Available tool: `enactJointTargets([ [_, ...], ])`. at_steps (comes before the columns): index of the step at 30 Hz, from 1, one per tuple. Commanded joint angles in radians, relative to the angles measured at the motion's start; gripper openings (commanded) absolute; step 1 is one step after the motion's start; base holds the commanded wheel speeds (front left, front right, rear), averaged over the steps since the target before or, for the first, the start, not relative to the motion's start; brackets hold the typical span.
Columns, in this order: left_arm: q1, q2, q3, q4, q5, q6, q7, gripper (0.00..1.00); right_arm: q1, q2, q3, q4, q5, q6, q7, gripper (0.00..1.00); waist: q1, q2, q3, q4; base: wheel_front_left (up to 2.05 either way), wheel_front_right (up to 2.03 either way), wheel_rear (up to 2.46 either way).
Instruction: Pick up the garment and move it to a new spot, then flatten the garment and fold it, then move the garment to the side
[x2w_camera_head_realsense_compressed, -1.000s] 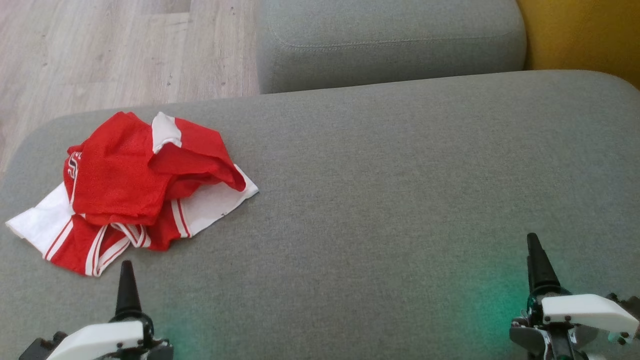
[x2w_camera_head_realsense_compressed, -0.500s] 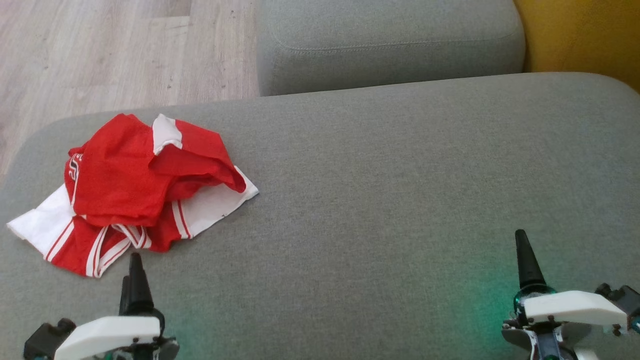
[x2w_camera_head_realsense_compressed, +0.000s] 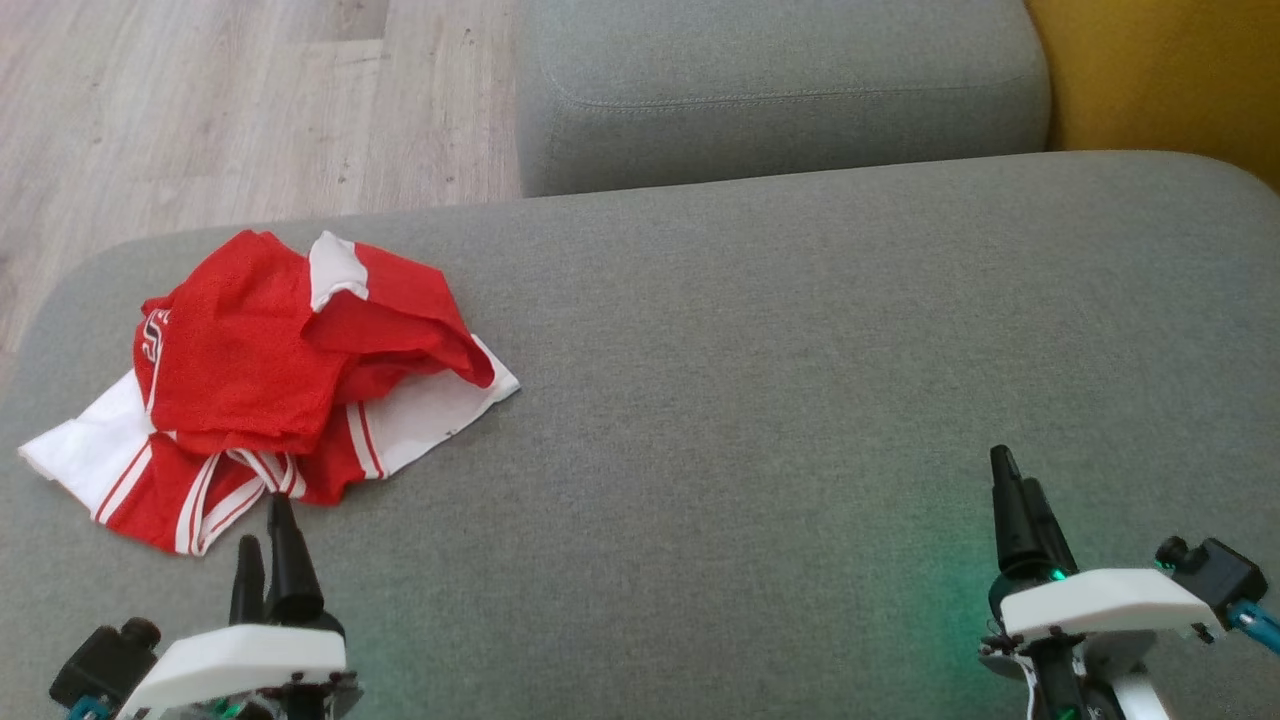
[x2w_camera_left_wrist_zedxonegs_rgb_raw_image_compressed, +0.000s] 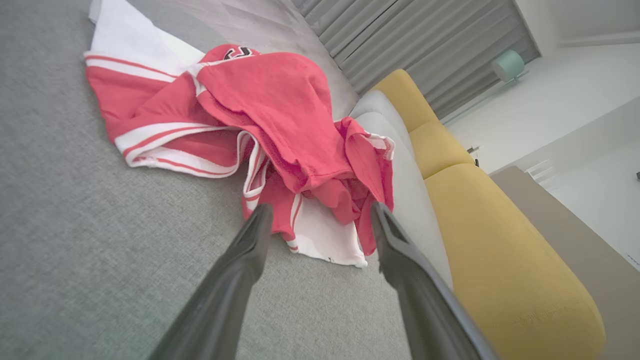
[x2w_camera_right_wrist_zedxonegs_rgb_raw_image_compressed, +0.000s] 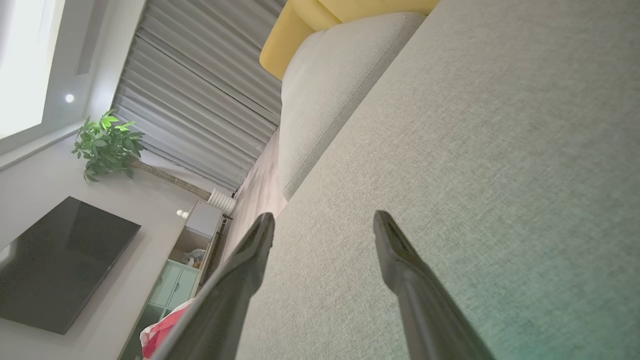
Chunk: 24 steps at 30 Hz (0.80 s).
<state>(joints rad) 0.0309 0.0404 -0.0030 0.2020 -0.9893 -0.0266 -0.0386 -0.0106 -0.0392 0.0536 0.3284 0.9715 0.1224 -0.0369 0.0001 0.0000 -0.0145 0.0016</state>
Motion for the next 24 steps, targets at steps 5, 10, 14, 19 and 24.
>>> enactJointTargets([
  [5,-0.017,0.007,-0.003,-0.048,0.095,0.007,-0.029,1.0,-0.051,-0.006,0.032,-0.044,-0.093,0.004,-0.032,1.0,-0.0001,0.0,0.0,-0.001,0.0,0.0,0.0],
  [10,-0.015,0.007,-0.008,-0.058,0.146,0.012,-0.041,1.0,-0.053,-0.007,0.047,-0.048,-0.143,0.004,-0.044,1.0,-0.0001,0.0,-0.001,-0.002,0.0,0.0,0.0],
  [14,-0.012,0.007,-0.014,-0.067,0.195,0.016,-0.053,1.0,-0.056,-0.007,0.062,-0.052,-0.192,0.005,-0.055,1.0,-0.0001,0.0,-0.001,-0.003,0.0,0.0,0.0],
  [19,-0.01,0.007,-0.022,-0.082,0.257,0.023,-0.068,1.0,-0.061,-0.007,0.081,-0.058,-0.254,0.005,-0.07,1.0,-0.0001,0.0,0.001,-0.003,0.0,0.0,0.0],
  [24,-0.007,0.008,-0.029,-0.094,0.318,0.029,-0.082,1.0,-0.064,-0.008,0.097,-0.063,-0.317,0.005,-0.085,1.0,-0.0001,0.0,0.0,-0.003,0.0,0.0,0.0],
])
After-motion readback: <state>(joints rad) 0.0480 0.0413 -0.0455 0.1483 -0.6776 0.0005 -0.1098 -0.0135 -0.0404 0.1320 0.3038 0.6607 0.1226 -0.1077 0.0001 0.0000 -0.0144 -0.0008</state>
